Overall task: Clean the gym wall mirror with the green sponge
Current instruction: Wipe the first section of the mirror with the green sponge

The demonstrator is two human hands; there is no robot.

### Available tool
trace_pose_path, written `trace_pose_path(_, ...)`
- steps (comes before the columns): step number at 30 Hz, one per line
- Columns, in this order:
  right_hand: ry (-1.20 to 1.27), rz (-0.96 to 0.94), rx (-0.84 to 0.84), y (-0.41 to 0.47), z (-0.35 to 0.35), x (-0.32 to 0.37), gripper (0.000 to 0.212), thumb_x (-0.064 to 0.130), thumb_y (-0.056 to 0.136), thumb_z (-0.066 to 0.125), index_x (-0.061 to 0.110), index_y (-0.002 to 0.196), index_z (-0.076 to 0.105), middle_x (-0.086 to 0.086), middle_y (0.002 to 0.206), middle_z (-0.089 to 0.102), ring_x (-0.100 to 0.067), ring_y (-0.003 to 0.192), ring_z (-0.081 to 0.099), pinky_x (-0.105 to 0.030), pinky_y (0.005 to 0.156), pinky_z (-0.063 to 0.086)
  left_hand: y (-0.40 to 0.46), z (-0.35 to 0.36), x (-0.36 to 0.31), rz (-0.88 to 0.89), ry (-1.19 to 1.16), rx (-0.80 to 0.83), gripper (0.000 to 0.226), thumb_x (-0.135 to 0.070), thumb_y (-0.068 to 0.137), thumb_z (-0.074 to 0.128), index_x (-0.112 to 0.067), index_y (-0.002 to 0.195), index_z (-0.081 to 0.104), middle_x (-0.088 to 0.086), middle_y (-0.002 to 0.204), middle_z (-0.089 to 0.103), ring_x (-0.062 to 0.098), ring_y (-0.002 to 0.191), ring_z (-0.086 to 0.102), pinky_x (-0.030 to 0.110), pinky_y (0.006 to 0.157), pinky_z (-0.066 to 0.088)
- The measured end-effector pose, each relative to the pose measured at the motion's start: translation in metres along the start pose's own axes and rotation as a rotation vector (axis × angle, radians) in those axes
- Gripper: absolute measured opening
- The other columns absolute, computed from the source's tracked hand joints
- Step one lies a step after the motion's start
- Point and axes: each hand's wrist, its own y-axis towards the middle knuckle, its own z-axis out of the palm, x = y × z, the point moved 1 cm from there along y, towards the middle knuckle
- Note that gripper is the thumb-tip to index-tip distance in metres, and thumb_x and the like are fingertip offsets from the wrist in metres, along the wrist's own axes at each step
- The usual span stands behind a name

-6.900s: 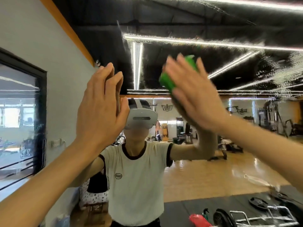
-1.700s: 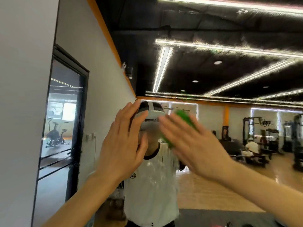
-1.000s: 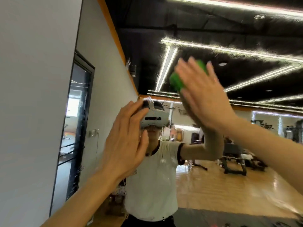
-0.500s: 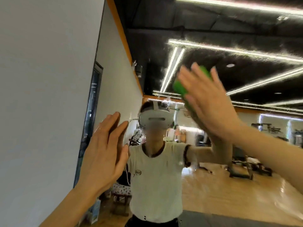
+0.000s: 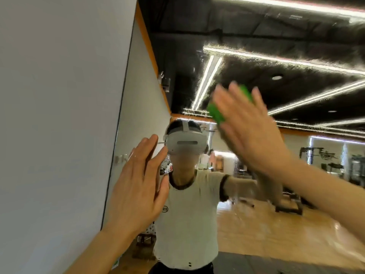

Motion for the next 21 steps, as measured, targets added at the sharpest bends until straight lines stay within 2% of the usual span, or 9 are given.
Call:
trace_pose_path(2, 0.04, 0.235, -0.068, 0.042, -0.006, -0.011, 0.054, 0.031, 0.107, 0.023, 0.009, 0.156, 0.029, -0.011, 0.164, 0.027, -0.029, 0.154, 0.015, -0.043, 0.123, -0.003, 0.0, 0.001, 0.0, -0.002, 0.001, -0.004, 0.055, -0.036, 0.099, 0.041, -0.013, 0.149, 0.036, 0.011, 0.16, 0.03, 0.029, 0.147, 0.03, 0.049, 0.11, 0.039)
trace_pose_path(4, 0.01, 0.286, -0.079, 0.041, -0.002, 0.006, 0.055, 0.03, 0.106, 0.026, 0.009, 0.157, 0.024, -0.012, 0.165, 0.023, -0.029, 0.154, 0.013, -0.047, 0.123, -0.002, 0.001, 0.001, -0.001, -0.001, -0.004, -0.01, 0.055, -0.036, 0.099, 0.041, -0.013, 0.149, 0.036, 0.011, 0.16, 0.03, 0.029, 0.147, 0.03, 0.05, 0.111, 0.038)
trace_pose_path(7, -0.022, -0.026, 0.024, -0.03, 0.008, 0.059, 0.057, 0.023, 0.105, 0.034, 0.012, 0.158, 0.016, -0.01, 0.166, 0.012, -0.027, 0.155, 0.004, -0.047, 0.125, -0.007, 0.0, 0.001, -0.001, 0.008, -0.015, -0.024, 0.054, -0.034, 0.098, 0.043, -0.012, 0.148, 0.036, 0.011, 0.16, 0.028, 0.028, 0.147, 0.028, 0.047, 0.115, 0.039)
trace_pose_path(9, -0.005, -0.267, 0.061, -0.069, 0.006, 0.075, 0.056, 0.023, 0.105, 0.039, 0.013, 0.158, 0.025, -0.008, 0.166, 0.018, -0.025, 0.155, 0.007, -0.044, 0.126, -0.004, 0.0, 0.002, -0.001, 0.016, -0.021, -0.025, 0.055, -0.032, 0.098, 0.043, -0.012, 0.149, 0.035, 0.011, 0.16, 0.027, 0.027, 0.148, 0.027, 0.044, 0.118, 0.032)
trace_pose_path(11, -0.025, -0.385, 0.093, -0.061, 0.004, 0.061, 0.056, 0.026, 0.103, 0.038, 0.014, 0.157, 0.027, -0.007, 0.165, 0.021, -0.024, 0.155, 0.01, -0.044, 0.127, -0.002, 0.0, 0.002, 0.0, 0.008, -0.015, -0.015, 0.056, -0.033, 0.099, 0.043, -0.014, 0.15, 0.034, 0.01, 0.161, 0.027, 0.026, 0.149, 0.027, 0.045, 0.117, 0.032)
trace_pose_path(13, -0.007, -0.262, 0.064, -0.017, 0.003, 0.041, 0.057, 0.027, 0.102, 0.036, 0.013, 0.156, 0.025, -0.009, 0.164, 0.023, -0.024, 0.153, 0.013, -0.046, 0.126, 0.0, 0.0, 0.002, 0.0, 0.0, -0.016, 0.001, 0.056, -0.033, 0.099, 0.042, -0.015, 0.151, 0.033, 0.01, 0.162, 0.027, 0.026, 0.151, 0.026, 0.048, 0.116, 0.032)
trace_pose_path(17, 0.021, 0.227, -0.075, 0.07, -0.004, 0.015, 0.055, 0.031, 0.106, 0.023, 0.01, 0.155, 0.031, -0.012, 0.163, 0.029, -0.029, 0.153, 0.019, -0.049, 0.124, 0.004, 0.001, 0.001, 0.002, -0.013, -0.025, 0.013, 0.057, -0.035, 0.099, 0.043, -0.016, 0.152, 0.034, 0.008, 0.163, 0.027, 0.022, 0.152, 0.023, 0.04, 0.119, 0.022)
trace_pose_path(19, 0.037, 0.282, -0.091, 0.057, 0.001, 0.036, 0.053, 0.028, 0.106, 0.027, 0.009, 0.156, 0.029, -0.012, 0.164, 0.026, -0.03, 0.154, 0.016, -0.051, 0.124, 0.003, 0.001, -0.001, 0.002, -0.037, -0.07, 0.014, 0.058, -0.036, 0.098, 0.044, -0.017, 0.152, 0.034, 0.007, 0.164, 0.027, 0.019, 0.152, 0.022, 0.032, 0.12, 0.019)
trace_pose_path(21, 0.019, 0.127, -0.032, 0.007, 0.008, 0.073, 0.055, 0.023, 0.105, 0.037, 0.012, 0.157, 0.023, -0.011, 0.166, 0.02, -0.029, 0.155, 0.011, -0.051, 0.125, 0.001, -0.004, -0.003, 0.003, -0.055, -0.104, 0.007, 0.061, -0.034, 0.098, 0.046, -0.017, 0.154, 0.031, 0.006, 0.165, 0.025, 0.018, 0.153, 0.022, 0.035, 0.123, 0.022)
